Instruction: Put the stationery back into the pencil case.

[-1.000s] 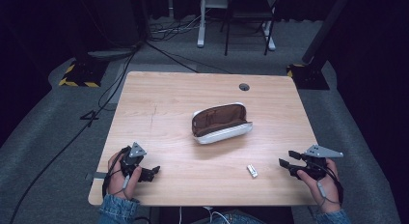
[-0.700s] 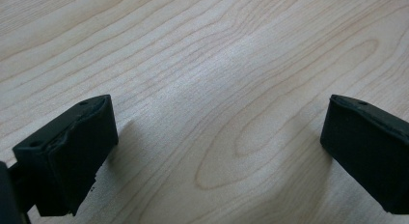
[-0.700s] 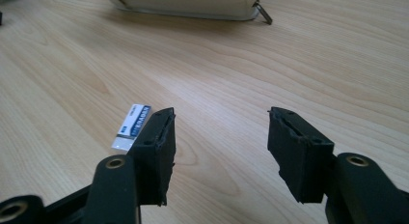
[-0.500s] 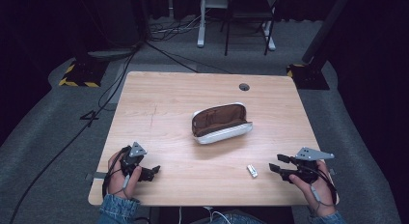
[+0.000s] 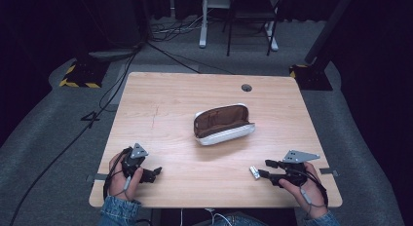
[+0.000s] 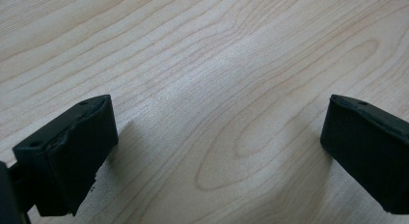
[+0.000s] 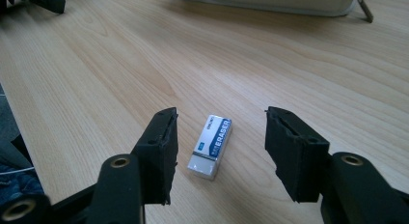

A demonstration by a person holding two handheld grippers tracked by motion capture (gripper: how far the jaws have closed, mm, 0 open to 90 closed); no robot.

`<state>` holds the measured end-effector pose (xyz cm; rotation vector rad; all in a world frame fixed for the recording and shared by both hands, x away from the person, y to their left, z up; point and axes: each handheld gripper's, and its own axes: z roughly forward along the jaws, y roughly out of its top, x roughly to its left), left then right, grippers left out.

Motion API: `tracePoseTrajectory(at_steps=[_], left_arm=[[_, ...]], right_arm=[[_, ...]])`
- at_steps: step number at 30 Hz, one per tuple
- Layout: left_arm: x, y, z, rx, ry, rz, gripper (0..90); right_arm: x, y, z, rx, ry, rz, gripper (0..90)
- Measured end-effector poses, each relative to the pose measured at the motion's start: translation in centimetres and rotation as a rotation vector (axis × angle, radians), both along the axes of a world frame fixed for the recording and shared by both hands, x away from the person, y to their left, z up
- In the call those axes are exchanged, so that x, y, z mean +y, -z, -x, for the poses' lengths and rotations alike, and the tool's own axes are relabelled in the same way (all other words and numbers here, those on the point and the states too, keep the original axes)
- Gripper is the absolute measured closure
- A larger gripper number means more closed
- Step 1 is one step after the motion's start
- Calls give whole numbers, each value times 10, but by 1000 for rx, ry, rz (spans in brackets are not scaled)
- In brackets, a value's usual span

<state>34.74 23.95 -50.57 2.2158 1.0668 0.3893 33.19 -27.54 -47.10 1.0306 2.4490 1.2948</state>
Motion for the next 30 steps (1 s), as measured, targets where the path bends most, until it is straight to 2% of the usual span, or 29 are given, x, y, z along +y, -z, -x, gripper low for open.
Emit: tracePoseTrajectory(at_steps=[11,19,24,26,27,30], left_arm=[[0,0,0,-1,1,0,1],[0,0,0,0,0,0,1],[0,0,0,0,0,0,1],[0,0,0,0,0,0,1],[0,0,0,0,0,0,1],[0,0,0,0,0,0,1]], right_arm=[[20,16,-4,28,-25,62,496],[26,22,-7,8,-30,135,611],[28,23,-6,4,-34,158,651],[29,24,-6,3,-32,163,681],[29,23,-6,0,-27,171,724],[28,23,-6,6,-17,169,735]])
